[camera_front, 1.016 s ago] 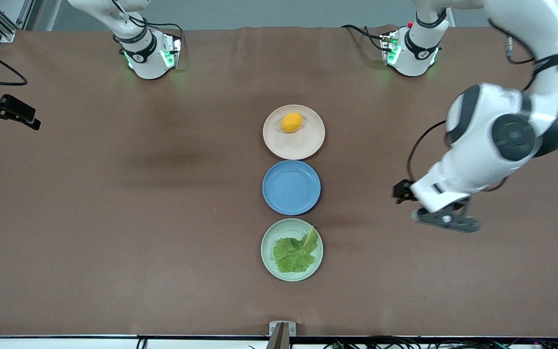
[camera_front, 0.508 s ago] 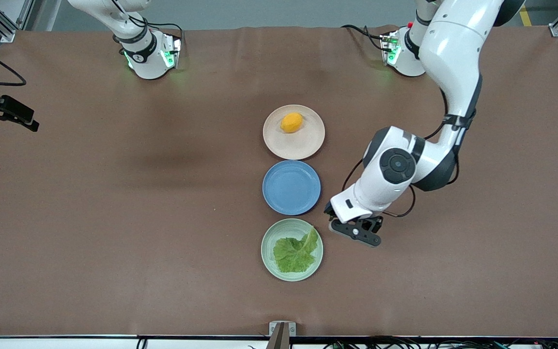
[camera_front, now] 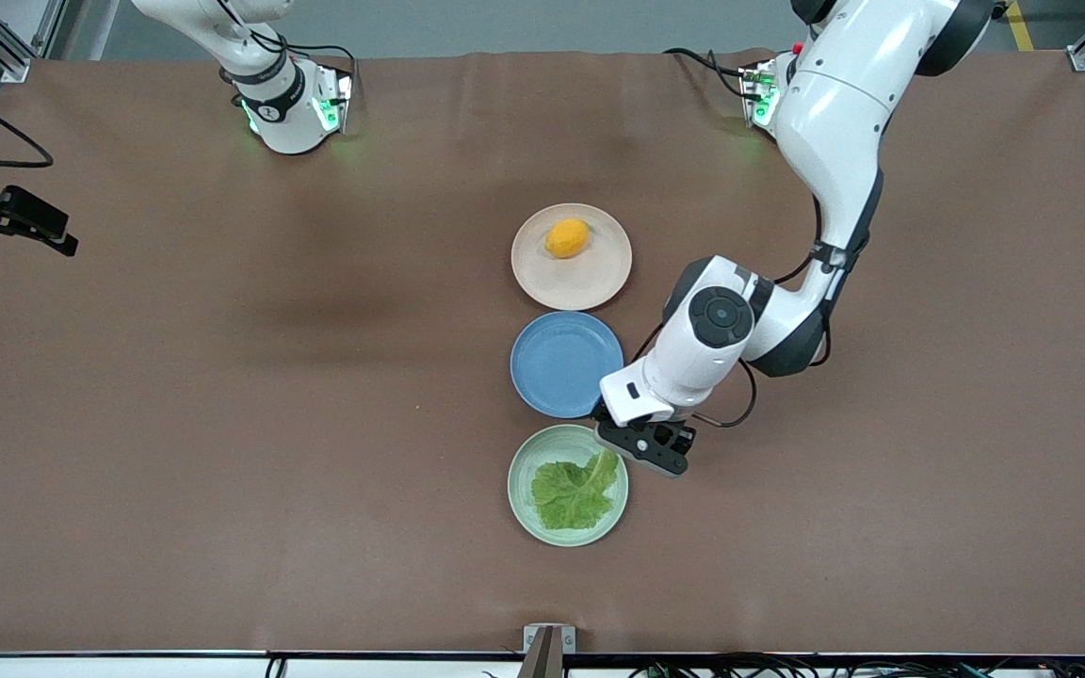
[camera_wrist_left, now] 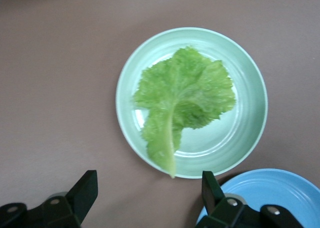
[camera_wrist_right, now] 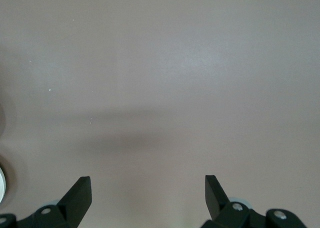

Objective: Pick lemon and lettuce from plates
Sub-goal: 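Reach the left gripper over the lettuce leaf on the green plate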

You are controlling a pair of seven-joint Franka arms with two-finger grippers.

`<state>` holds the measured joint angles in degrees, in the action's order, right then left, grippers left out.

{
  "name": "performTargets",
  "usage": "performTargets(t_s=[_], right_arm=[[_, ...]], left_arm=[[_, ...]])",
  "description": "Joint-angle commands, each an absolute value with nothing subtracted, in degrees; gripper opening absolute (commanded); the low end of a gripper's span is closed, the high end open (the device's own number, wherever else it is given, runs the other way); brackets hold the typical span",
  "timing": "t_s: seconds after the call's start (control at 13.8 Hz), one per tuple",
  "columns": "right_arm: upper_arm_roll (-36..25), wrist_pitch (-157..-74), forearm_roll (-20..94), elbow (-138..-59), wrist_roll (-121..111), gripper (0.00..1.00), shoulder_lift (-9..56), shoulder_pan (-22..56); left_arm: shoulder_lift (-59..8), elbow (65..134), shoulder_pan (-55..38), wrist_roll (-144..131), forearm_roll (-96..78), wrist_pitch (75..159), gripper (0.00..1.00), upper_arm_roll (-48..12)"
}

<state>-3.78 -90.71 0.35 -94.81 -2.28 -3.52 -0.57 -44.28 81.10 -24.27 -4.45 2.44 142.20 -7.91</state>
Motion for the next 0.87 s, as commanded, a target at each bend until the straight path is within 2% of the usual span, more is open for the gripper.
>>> performTargets(t_s=[0.0, 0.22, 0.51, 0.8], right_arm=[[-3.78, -91.23, 1.14, -97.21, -3.43, 1.0, -5.54, -0.7], [-3.78, -90.97, 1.14, -97.21, -3.43, 1.0, -5.62, -0.7], [-3.78, -90.0, 1.14, -97.21, -3.34, 1.0, -5.45, -0.7], [-3.78, -88.95, 1.05, -96.51, -3.16, 1.0, -5.27, -0.7]], left_arm=[[-47.01, 79.1, -25.05, -3.43, 1.93, 143.17, 0.9, -7.38], [-49.91, 78.4, -26.71, -3.69, 2.02, 148.6, 0.81, -7.12], [-53.16, 74.89, -27.33, -3.43, 2.37, 151.43, 0.76, -6.86], [-56.16, 74.53, -29.35, -1.42, 2.37, 158.55, 0.69, -4.4]])
